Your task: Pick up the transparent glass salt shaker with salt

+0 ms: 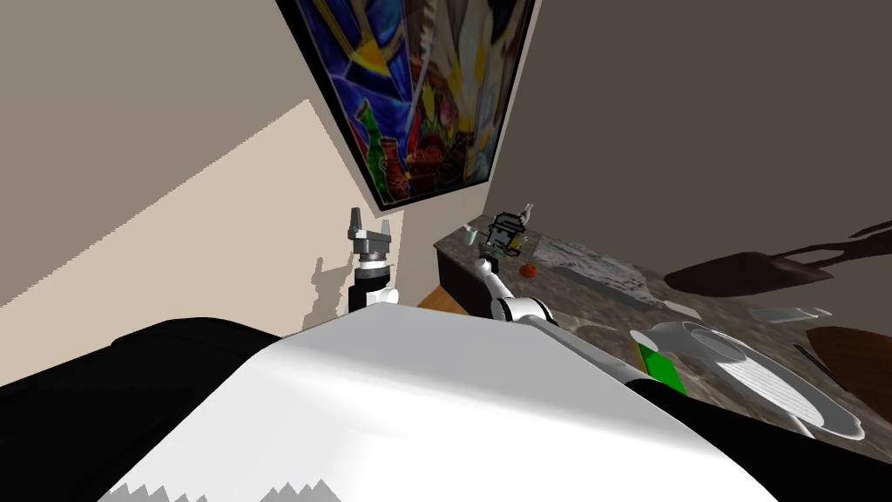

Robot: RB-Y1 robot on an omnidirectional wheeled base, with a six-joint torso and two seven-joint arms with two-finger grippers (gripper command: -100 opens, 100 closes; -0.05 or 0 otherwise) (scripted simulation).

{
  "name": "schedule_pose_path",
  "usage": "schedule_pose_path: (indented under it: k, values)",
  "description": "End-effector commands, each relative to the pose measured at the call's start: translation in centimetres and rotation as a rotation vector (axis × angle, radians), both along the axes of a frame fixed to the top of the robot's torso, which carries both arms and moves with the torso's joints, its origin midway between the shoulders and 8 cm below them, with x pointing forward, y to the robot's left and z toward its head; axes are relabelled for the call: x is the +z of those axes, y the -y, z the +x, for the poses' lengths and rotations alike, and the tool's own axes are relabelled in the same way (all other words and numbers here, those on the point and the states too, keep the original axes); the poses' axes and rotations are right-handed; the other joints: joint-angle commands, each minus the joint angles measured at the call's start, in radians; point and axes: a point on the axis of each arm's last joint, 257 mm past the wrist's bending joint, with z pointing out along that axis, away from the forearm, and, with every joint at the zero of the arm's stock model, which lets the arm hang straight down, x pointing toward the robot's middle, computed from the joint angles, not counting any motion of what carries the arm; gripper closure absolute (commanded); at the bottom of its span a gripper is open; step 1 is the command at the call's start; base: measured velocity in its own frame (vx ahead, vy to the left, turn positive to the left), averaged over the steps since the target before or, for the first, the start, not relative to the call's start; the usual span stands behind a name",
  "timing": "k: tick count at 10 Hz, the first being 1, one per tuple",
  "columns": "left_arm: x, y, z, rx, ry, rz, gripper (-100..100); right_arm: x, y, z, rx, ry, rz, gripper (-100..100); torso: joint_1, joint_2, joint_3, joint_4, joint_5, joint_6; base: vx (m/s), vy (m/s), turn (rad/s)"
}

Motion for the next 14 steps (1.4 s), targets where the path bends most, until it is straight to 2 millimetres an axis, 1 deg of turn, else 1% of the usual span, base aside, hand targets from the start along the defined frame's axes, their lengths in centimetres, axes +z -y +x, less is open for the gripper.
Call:
schedule_pose_path:
  k: [1,2,3,5,6,10,11,12,13,14]
  values:
    - [0.0,0.0,0.0,0.000,0.000,0.000,0,-1.4,0.2,-0.4,-0.009,-0.029,-0.004,-100,0.000,0.000,0.000,0.000,0.000,0.000,-0.030,-0.037,-0.026]
    - [0.0,0.0,0.0,0.000,0.000,0.000,0,0.1,0.3,0.4,-0.044,-0.008,-0.003,-100,0.001,-0.002,-0.001,-0.001,0.000,0.000,-0.046,-0.046,0.219]
    - [0.0,0.0,0.0,0.000,0.000,0.000,0,-1.3,0.5,-0.1,-0.046,-0.039,-0.008,-100,0.001,-0.002,-0.001,0.000,0.000,-0.001,-0.061,-0.052,0.153]
    - [0.0,0.0,0.0,0.000,0.000,0.000,0,-1.1,0.4,-0.1,-0.044,-0.035,-0.008,-100,0.001,-0.002,-0.001,-0.001,0.000,0.000,-0.023,-0.021,-0.003]
    - [0.0,0.0,0.0,0.000,0.000,0.000,0,-1.1,0.4,-0.1,-0.044,-0.036,-0.009,100,0.003,-0.004,-0.002,-0.001,0.000,0.000,0.000,0.000,0.000]
    - [0.0,0.0,0.0,0.000,0.000,0.000,0,-1.1,0.4,-0.1,-0.044,-0.035,-0.010,100,0.003,-0.005,-0.003,-0.001,0.000,0.000,0.000,0.000,0.000]
    - [0.0,0.0,0.0,0.000,0.000,0.000,0,-1.1,0.4,-0.1,-0.044,-0.035,-0.009,0,0.003,-0.005,-0.003,-0.001,0.000,0.000,0.000,0.000,0.000]
    - [0.0,0.0,0.0,0.000,0.000,0.000,0,-1.9,0.2,-0.6,-0.009,-0.040,-0.006,100,0.003,-0.005,-0.003,-0.001,0.000,0.000,0.072,0.062,-0.215]
    - [0.0,0.0,0.0,0.000,0.000,0.000,0,-1.5,0.2,-0.4,-0.009,-0.031,-0.004,100,0.006,-0.008,-0.005,-0.002,0.001,0.002,0.088,0.080,-0.191]
    - [0.0,0.0,0.0,0.000,0.000,0.000,0,-2.7,-0.1,-1.1,0.027,-0.053,-0.009,100,0.006,-0.010,-0.006,-0.003,0.001,0.001,0.089,0.084,-0.258]
